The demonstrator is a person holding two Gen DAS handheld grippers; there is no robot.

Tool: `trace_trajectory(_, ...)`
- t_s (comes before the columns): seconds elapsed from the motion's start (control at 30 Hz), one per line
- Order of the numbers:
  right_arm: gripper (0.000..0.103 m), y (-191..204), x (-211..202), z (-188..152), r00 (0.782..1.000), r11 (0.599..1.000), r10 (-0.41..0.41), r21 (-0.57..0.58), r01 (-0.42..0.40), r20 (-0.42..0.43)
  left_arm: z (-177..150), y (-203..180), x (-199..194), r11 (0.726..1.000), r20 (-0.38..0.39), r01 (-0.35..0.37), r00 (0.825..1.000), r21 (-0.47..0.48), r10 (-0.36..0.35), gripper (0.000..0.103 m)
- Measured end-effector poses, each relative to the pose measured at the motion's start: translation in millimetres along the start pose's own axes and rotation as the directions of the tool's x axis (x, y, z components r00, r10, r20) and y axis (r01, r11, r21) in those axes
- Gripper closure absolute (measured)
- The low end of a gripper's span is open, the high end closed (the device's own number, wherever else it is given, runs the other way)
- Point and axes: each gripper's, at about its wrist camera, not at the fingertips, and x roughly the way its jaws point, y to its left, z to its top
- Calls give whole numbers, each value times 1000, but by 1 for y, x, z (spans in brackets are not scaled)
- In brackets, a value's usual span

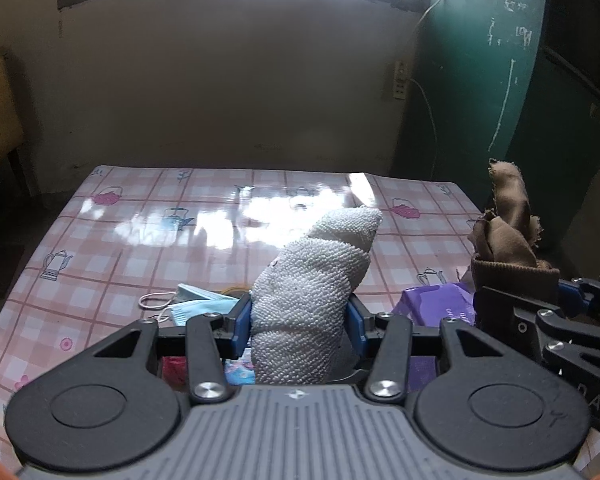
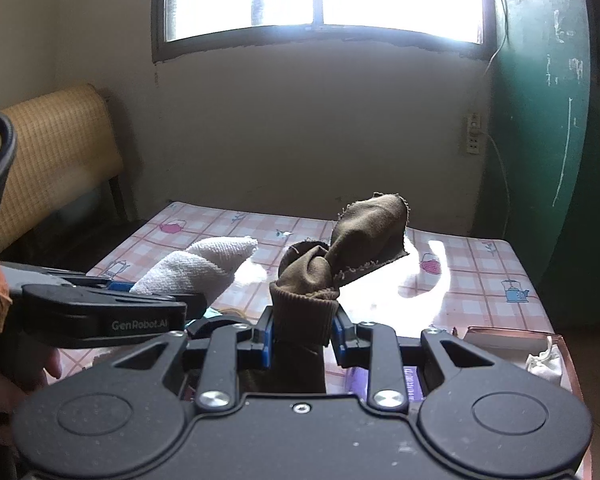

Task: Organize soft objects
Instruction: 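Carry white sock in left tool and brown sock in right tool to box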

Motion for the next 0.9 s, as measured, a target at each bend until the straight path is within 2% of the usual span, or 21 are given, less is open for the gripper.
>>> trace_trajectory(0.9, 69, -70, -4, -10, 996, 993, -92, 73, 92, -2, 3, -60, 20, 992, -29, 90, 996, 90, -88, 54)
